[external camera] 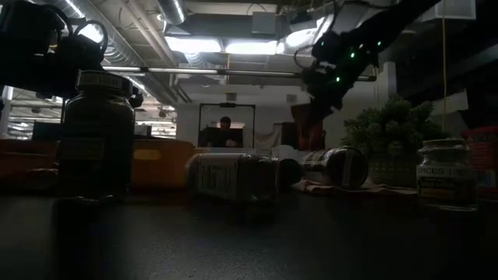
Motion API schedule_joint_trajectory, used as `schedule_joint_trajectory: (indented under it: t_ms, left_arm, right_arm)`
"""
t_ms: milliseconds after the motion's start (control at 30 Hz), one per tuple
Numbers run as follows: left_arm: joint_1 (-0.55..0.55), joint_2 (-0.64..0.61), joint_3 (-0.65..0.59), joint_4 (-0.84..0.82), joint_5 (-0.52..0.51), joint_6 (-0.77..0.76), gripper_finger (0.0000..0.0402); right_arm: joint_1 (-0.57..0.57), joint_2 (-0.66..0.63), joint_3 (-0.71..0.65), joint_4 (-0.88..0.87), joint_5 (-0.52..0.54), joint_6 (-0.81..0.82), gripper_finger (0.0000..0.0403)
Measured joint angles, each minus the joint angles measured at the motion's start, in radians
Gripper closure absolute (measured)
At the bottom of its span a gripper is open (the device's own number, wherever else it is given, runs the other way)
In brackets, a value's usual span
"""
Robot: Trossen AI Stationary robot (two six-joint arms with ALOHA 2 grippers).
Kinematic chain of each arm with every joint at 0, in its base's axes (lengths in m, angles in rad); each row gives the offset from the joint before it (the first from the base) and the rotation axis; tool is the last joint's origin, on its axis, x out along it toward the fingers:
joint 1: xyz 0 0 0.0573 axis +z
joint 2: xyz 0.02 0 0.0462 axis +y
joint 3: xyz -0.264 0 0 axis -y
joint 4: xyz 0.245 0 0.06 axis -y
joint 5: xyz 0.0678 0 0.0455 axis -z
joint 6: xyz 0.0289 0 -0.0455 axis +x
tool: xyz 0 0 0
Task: Sort spices by type
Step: Put the right orange seasoning pack into the right transparent bin, then put the top orange seasoning pack into the right transparent bin
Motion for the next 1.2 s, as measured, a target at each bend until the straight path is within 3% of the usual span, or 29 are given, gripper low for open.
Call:
schedule_joint_trajectory:
  t_ms: [400,833,1000,1200]
  left_arm:
    - [0.000,0.000,0.014,-0.004,-0.046,-0.143,0.0196]
    - [0.000,0.000,0.112,-0.004,-0.046,-0.172,0.0196]
    - [0.000,0.000,0.157,-0.005,-0.045,-0.170,0.0196]
    - [0.000,0.002,0.182,-0.005,-0.045,-0.152,0.0196]
  right_arm:
    - [-0.001,0.105,-0.001,0.043,0.011,-0.002,0.0388]
    - [-0.001,0.105,-0.001,0.046,0.021,0.021,0.0245]
    - [-0.001,0.102,0.007,0.033,0.027,0.019,0.0218]
    - [-0.001,0.102,0.123,-0.142,0.076,0.016,0.0213]
